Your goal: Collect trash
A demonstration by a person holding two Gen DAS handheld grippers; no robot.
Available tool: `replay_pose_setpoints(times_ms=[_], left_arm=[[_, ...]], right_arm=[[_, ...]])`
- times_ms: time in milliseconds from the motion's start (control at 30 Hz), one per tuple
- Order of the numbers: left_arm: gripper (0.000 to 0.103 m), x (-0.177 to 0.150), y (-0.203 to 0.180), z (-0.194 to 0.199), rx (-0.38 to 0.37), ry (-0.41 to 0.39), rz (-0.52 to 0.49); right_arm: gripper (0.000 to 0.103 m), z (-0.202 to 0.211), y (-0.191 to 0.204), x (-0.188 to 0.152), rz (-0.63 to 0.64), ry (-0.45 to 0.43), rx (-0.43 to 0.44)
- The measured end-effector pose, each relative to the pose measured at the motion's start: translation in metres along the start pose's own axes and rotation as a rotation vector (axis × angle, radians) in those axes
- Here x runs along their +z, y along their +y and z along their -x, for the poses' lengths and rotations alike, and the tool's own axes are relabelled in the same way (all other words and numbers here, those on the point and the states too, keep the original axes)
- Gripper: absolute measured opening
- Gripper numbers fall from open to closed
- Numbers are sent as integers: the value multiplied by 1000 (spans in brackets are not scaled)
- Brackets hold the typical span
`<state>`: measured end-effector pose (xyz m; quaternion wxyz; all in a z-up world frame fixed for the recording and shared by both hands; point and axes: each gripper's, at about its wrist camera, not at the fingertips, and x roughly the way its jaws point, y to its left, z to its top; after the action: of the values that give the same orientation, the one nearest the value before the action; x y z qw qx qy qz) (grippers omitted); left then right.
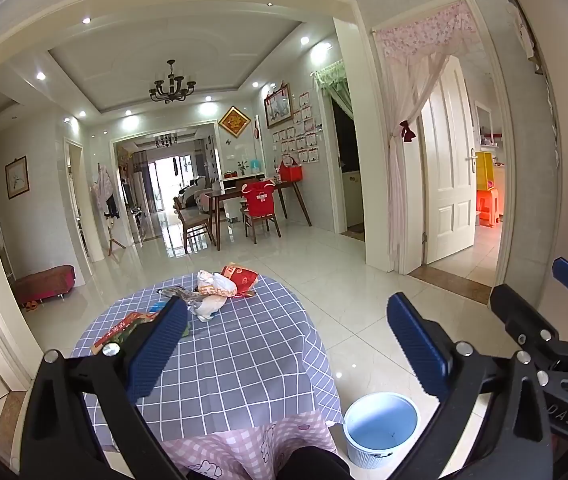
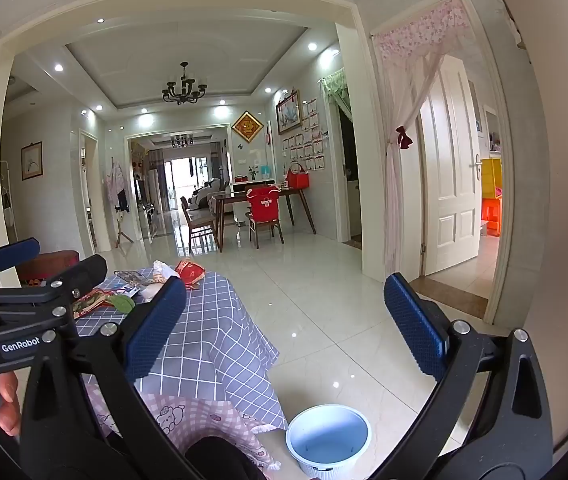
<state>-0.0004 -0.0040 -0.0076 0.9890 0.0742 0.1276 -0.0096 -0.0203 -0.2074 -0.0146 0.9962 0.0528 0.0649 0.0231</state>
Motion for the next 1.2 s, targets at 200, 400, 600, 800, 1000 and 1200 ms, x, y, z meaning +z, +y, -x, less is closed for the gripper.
replay_pose_setpoints(times_ms=[200, 400, 600, 800, 1000, 1200], left_arm=[[98, 0, 0, 0, 0, 1, -1], [98, 0, 0, 0, 0, 2, -1], [98, 1, 0, 0, 0, 3, -2], [98, 0, -1, 0, 1, 3, -2], [98, 0, -2, -3, 0, 4, -3], [98, -2, -4, -6, -1, 5, -3]], right_arm=[[97, 0, 0, 0, -2, 8, -1], [97, 0, 0, 0, -1, 7, -1], [97, 0, 0, 0, -2, 8, 0], [97, 0, 0, 0, -3, 8, 0], [97, -1, 0, 0, -4, 9, 0], [97, -1, 0, 0, -3, 10, -1]])
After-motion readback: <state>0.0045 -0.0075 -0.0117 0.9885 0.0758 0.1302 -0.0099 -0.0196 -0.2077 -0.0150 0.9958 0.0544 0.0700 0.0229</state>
